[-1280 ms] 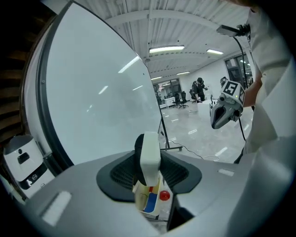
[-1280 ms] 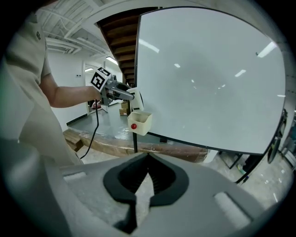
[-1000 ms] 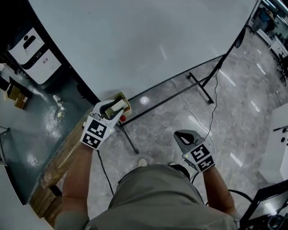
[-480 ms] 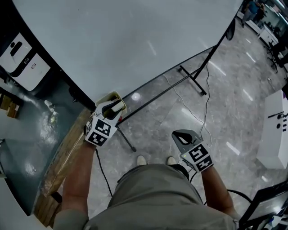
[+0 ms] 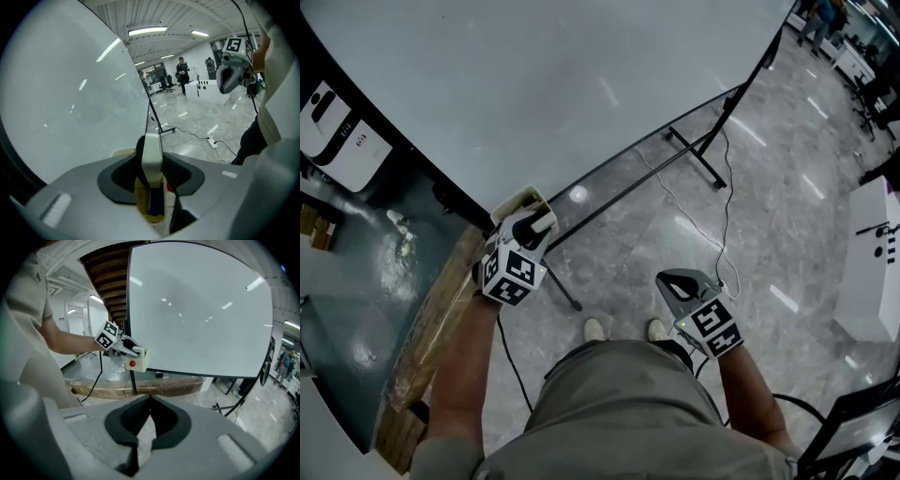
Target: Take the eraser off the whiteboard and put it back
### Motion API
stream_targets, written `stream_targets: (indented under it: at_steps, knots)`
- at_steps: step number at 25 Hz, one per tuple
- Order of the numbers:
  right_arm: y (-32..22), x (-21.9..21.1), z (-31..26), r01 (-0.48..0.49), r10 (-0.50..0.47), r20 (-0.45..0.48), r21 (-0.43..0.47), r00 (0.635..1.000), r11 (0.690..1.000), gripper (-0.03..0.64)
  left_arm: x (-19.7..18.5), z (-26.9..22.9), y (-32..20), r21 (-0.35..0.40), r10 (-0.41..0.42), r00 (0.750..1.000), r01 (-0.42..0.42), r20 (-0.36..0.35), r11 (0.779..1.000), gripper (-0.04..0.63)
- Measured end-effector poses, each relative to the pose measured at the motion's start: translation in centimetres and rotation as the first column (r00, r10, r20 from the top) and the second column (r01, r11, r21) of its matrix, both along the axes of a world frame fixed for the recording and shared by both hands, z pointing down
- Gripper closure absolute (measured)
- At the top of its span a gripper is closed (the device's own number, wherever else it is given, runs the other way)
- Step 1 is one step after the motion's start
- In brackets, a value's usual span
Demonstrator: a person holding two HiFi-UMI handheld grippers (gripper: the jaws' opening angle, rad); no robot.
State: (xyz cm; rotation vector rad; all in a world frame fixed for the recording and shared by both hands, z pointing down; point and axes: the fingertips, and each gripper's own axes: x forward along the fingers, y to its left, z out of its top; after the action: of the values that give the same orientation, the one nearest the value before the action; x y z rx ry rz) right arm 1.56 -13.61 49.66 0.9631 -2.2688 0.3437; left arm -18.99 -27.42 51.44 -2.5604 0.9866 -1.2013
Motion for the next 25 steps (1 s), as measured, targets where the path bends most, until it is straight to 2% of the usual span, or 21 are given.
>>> stream_targets:
  at_steps: [9,19,25]
  knots:
    - [-0.3,0.0,0.1,0.029,-0.029,0.011,0.002,1.000,1.000,0.615,-0.2,0.4,-0.4,0.037,-0.032,0.997,0.029,0.069,0.999,0.402]
    - [-0.3,2.3,-0.4,0.083,-0.083,0.026,0.005,0.996,0.997,0.615,0.0,-0.7,0.3,0.051,-0.108,0.992,0.105,0.062,0.993,0.368]
    - [-0.6,3.5,-1.2,0.160,-0.161,0.036,0.026,0.986,0.987,0.615,0.2,-3.8,1.6,0.118,-0.184,0.982,0.178,0.045,0.977,0.359]
